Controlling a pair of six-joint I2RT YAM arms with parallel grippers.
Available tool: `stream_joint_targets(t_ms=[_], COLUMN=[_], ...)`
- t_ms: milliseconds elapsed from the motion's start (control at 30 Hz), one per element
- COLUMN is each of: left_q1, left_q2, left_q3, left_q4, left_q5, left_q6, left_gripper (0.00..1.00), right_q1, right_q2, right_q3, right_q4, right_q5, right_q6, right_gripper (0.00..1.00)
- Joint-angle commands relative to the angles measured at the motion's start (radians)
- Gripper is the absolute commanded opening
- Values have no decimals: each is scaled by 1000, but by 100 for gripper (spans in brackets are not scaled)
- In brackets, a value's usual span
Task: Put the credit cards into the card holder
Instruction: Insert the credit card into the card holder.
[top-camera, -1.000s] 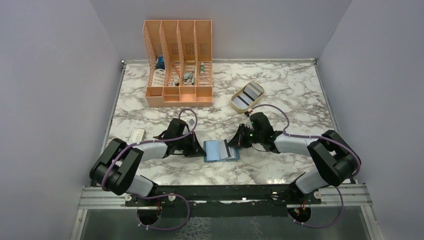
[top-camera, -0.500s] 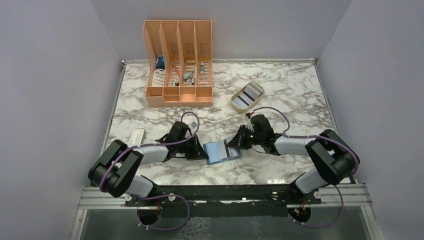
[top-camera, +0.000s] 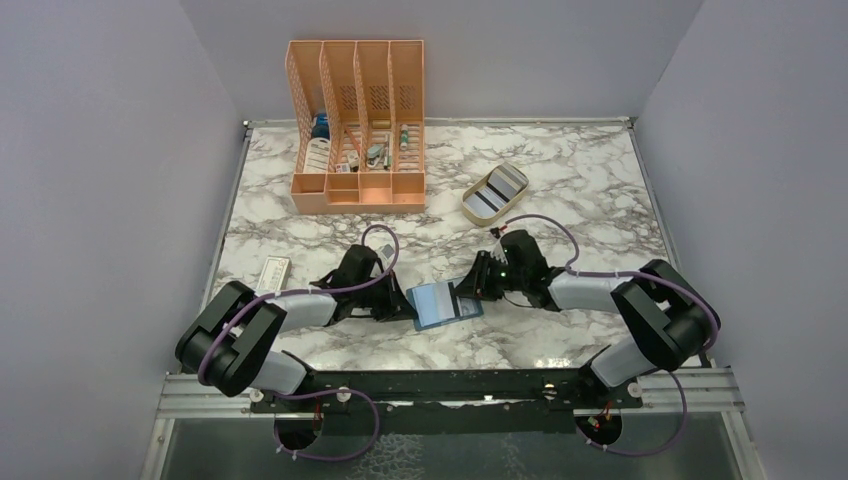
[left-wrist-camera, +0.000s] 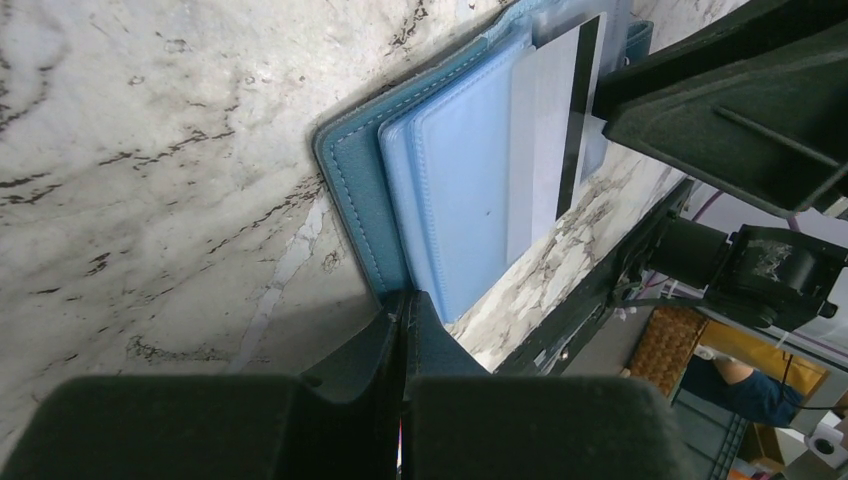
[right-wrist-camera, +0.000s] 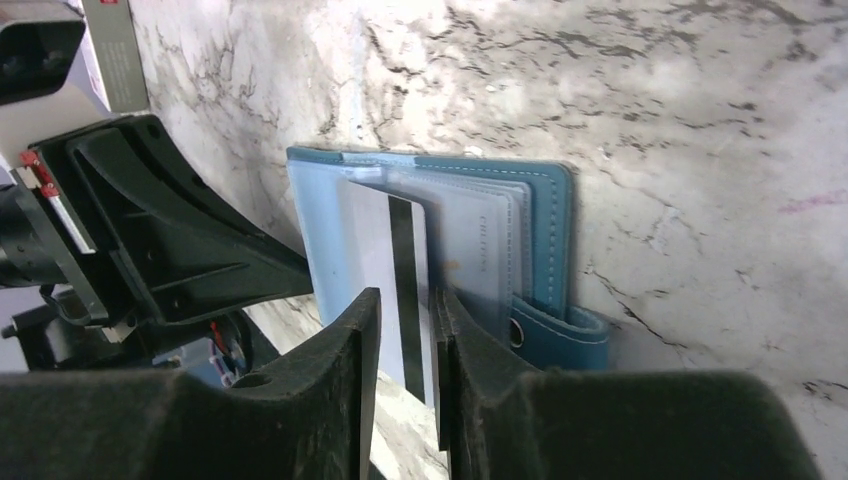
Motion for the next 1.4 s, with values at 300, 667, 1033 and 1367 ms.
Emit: stream_joint_targets(t_ms=[300,667,1033,1367], left_q1=[-8,-8,-8,-9], left_q2=[-5,-8,12,19], left_q3=[-12,-11,6,25], left_q4=[2,-2,4,-15], left_q5=[-51,-59,-55,-57], left_q6=[18,23,38,56], left_gripper=[2,2,2,2], right_q1=[43,74,106,144], right_q2=[-24,6,55,65], right_q3=[72,54,95,127], right_q4=[-171,-70,-28,-16], right_q5=[37,-3,-30,-28], right_q6=[-114,-81,-73,-83], right_gripper=[39,41,41,41])
